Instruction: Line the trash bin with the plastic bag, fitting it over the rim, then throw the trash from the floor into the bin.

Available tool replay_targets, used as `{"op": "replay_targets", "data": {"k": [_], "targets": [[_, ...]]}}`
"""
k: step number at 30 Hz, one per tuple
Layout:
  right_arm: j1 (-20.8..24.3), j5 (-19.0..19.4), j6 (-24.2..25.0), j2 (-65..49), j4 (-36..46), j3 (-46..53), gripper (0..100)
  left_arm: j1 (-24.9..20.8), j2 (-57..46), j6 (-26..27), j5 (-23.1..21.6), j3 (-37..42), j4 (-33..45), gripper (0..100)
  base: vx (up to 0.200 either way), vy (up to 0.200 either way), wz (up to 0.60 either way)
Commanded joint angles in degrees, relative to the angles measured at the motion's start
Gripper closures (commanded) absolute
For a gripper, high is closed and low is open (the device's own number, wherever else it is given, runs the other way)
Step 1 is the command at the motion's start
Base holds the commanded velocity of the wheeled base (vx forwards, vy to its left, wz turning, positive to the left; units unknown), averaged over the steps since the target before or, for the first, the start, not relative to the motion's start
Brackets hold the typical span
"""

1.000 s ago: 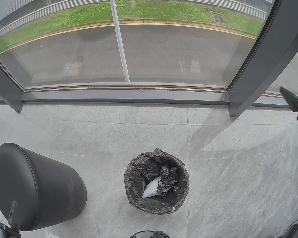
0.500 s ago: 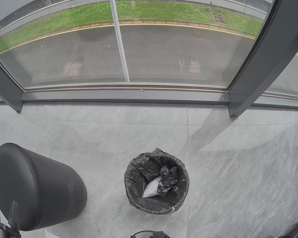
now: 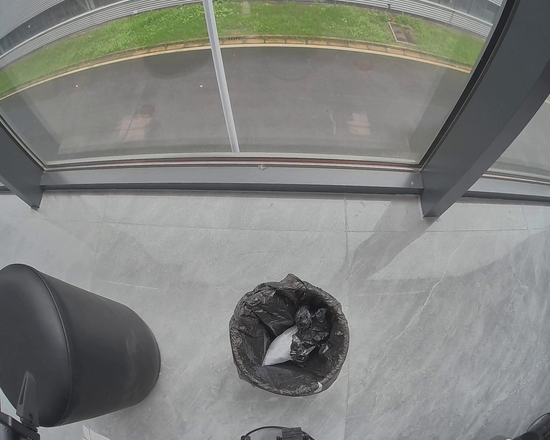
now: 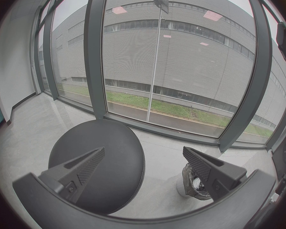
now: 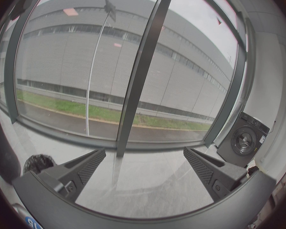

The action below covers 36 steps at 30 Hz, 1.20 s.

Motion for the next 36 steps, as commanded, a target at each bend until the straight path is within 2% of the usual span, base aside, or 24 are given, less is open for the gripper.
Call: {"op": "replay_targets", "data": {"k": [1,3,7,9,27,29,31,32,33,34,36], "targets": [[-0.13,1.93,1.48,-1.36,7.66,1.32,0,0.00,-0.88,1.64,-1.01,0.48,0.16,0,0.000,0.000,0.00],[-0.22,2.10,2.01,-1.36,9.86,1.23,0,0.00,-0.88,2.78,-1.80,0.57,0.08,0,0.000,0.000,0.00],[-0.22,3.24,2.18,-1.36,9.94,1.23,0,0.00,-0.96,12.80,-9.89,1.01,0.78,0,0.000,0.000,0.00],[-0.22,3.24,2.18,-1.36,10.03,1.23,0,0.00,-0.96,13.59,-12.44,1.01,1.48,0,0.000,0.000,0.00],[-0.04,3.77,5.44,-1.36,10.91,1.05,0,0.00,-0.88,12.27,-11.65,1.01,1.04,0,0.000,0.000,0.00],[-0.04,5.00,5.52,-1.36,10.91,1.05,0,0.00,-0.88,12.27,-11.74,1.01,1.04,0,0.000,0.000,0.00],[-0.13,9.75,7.63,-1.36,10.82,1.05,0,0.00,-0.96,12.36,-11.74,1.01,1.04,0,0.000,0.000,0.00],[-0.22,10.45,8.25,-1.36,10.82,1.05,0,0.00,-0.88,12.36,-11.74,1.01,1.04,0,0.000,0.000,0.00],[-0.13,13.61,10.88,-1.36,11.00,1.05,0,0.00,-0.88,12.36,-11.74,1.01,1.04,0,0.000,0.000,0.00],[-0.13,15.72,11.41,-1.36,11.00,1.05,0,0.00,-0.88,12.36,-11.74,1.01,1.04,0,0.000,0.000,0.00],[-0.22,17.39,10.53,-1.36,11.09,1.05,0,0.00,-0.88,12.36,-11.74,1.01,1.04,0,0.000,0.000,0.00]]}}
